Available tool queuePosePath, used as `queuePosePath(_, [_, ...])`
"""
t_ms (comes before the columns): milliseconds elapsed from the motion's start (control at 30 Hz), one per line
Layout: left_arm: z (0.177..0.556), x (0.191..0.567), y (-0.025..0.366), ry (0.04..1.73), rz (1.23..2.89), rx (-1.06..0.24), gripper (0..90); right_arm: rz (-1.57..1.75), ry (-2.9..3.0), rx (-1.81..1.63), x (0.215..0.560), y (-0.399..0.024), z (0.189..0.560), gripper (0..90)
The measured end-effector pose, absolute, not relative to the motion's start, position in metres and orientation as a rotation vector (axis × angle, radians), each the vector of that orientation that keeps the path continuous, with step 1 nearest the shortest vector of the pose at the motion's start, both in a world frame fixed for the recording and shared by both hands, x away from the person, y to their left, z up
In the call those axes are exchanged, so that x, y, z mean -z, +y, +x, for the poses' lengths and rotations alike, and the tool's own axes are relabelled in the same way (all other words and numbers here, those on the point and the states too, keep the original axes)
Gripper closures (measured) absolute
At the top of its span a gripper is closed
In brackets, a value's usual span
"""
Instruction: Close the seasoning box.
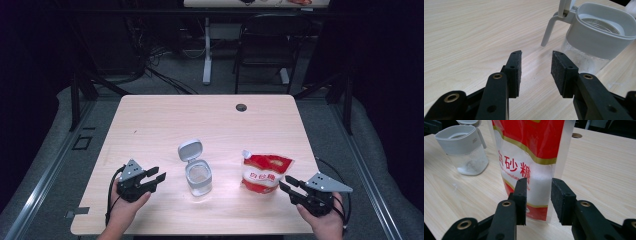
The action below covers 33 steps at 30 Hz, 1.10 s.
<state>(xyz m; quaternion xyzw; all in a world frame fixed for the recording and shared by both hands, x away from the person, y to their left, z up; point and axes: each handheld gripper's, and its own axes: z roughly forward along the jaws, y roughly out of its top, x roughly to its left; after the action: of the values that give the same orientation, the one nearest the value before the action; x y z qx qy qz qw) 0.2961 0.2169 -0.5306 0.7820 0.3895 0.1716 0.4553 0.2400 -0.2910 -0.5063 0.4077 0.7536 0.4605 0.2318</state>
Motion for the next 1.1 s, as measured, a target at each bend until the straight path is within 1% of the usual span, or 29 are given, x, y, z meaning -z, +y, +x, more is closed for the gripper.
queuePosePath(367, [0.294,0.529,0.218,0.962,1.927,-0.424,60.5,1.129,2.034,-1.245,0.506,-0.295,0.246,57.9])
queuePosePath(633, [0.293,0.529,0.219,0.971,1.921,-0.424,60.5,1.139,2.007,-1.277,0.501,-0.300,0.251,55.3])
queuePosePath(1100, [0.293,0.529,0.217,0.973,1.919,-0.425,60.6,1.094,2.053,-1.320,0.497,-0.291,0.268,53.8])
